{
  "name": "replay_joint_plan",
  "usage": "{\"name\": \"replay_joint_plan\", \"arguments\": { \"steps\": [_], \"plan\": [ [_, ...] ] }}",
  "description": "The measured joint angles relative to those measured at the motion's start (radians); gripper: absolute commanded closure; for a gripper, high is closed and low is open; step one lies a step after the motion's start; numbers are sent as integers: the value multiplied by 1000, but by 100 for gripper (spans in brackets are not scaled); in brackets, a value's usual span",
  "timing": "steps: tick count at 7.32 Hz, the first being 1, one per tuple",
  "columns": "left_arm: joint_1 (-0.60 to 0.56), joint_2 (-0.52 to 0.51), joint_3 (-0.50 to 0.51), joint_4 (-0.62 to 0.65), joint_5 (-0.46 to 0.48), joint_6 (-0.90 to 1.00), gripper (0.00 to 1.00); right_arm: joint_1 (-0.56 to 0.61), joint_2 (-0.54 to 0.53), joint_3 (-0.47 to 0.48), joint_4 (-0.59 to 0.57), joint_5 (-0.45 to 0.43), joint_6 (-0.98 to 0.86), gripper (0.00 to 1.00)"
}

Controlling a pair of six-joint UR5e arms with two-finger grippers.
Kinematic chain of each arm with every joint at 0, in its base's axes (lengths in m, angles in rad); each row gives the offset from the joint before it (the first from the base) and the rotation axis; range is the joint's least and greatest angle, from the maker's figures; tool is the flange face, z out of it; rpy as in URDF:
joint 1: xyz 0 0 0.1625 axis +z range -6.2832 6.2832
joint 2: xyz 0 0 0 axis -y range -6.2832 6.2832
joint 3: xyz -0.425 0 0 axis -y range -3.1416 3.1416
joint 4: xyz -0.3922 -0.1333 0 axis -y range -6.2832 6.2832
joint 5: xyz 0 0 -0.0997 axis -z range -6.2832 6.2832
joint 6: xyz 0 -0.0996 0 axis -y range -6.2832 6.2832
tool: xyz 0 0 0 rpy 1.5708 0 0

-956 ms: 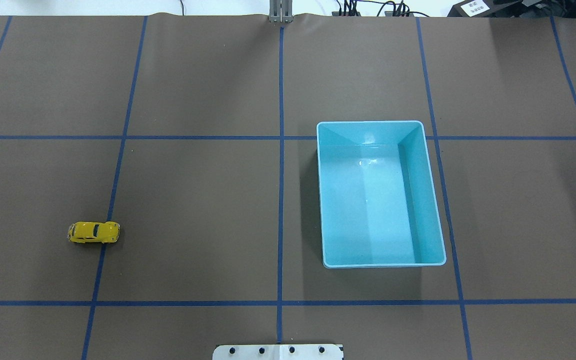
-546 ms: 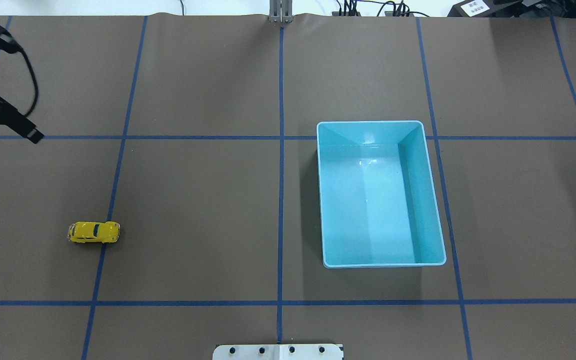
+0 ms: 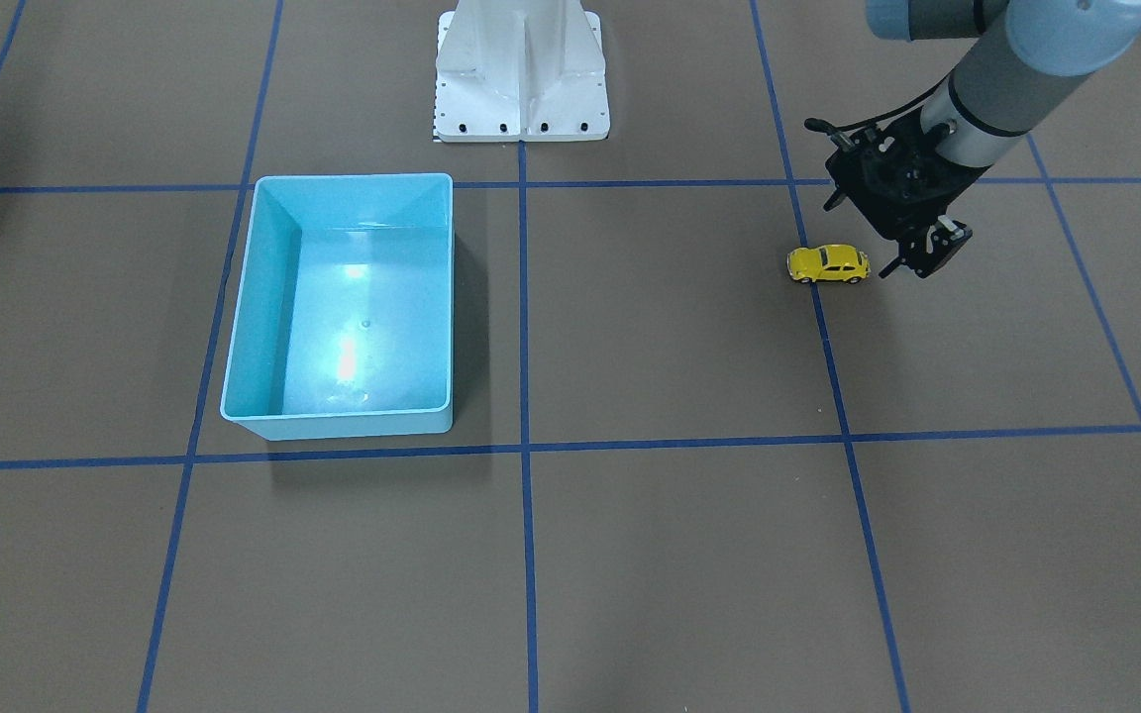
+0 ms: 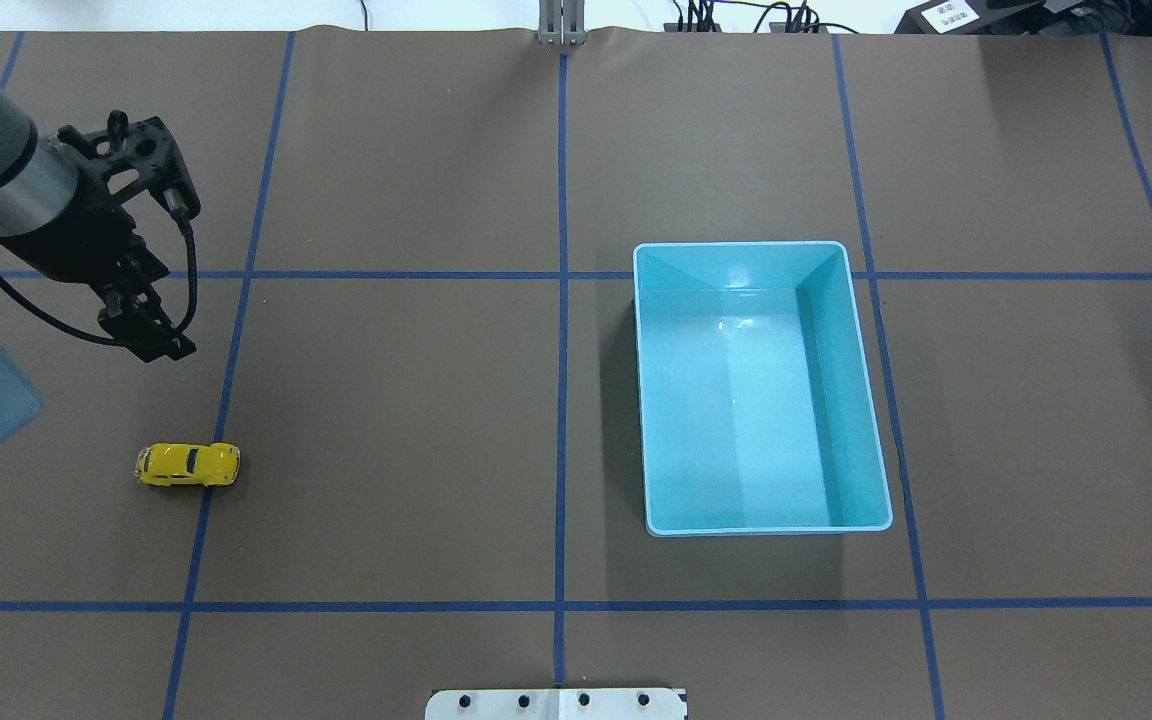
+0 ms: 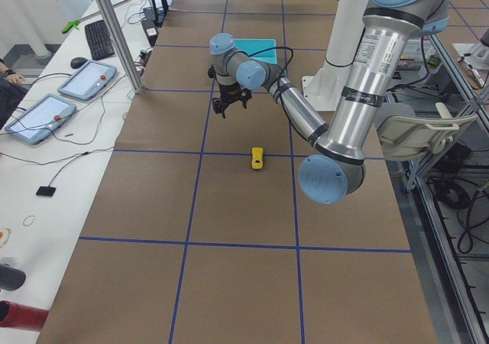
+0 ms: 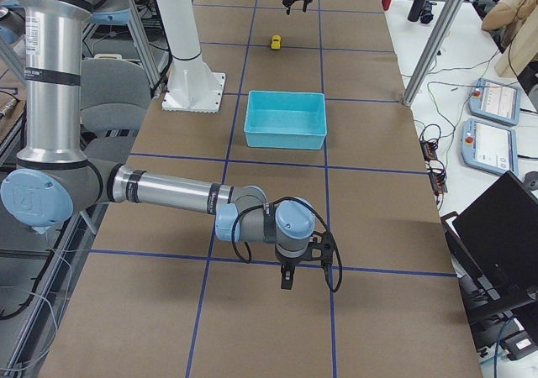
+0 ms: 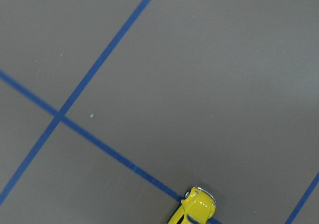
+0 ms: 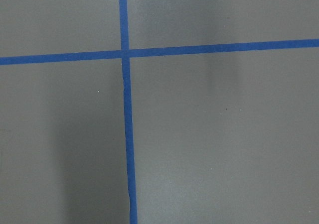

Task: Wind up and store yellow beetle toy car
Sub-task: 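Lower the left gripper onto the yellow car and press it down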

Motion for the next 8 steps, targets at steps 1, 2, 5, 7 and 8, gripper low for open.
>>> {"name": "replay_joint_plan", "arguments": {
  "steps": [1, 2, 5, 7, 8],
  "plan": [
    [33, 2, -1, -45, 25, 46, 0, 0, -1, -3, 10, 0, 0, 0],
    [68, 7, -2, -65, 54, 99, 0, 1, -2, -4, 14, 0, 1, 0],
    [147, 21, -10, -76, 116, 227, 0, 1, -3, -4, 16, 5, 1, 0],
    [222, 43, -42, -75, 200, 216, 0, 1, -4, -5, 16, 5, 1, 0],
    [254, 55, -54, -78, 234, 191, 0, 1, -8, -5, 16, 5, 1, 0]
  ]
}}
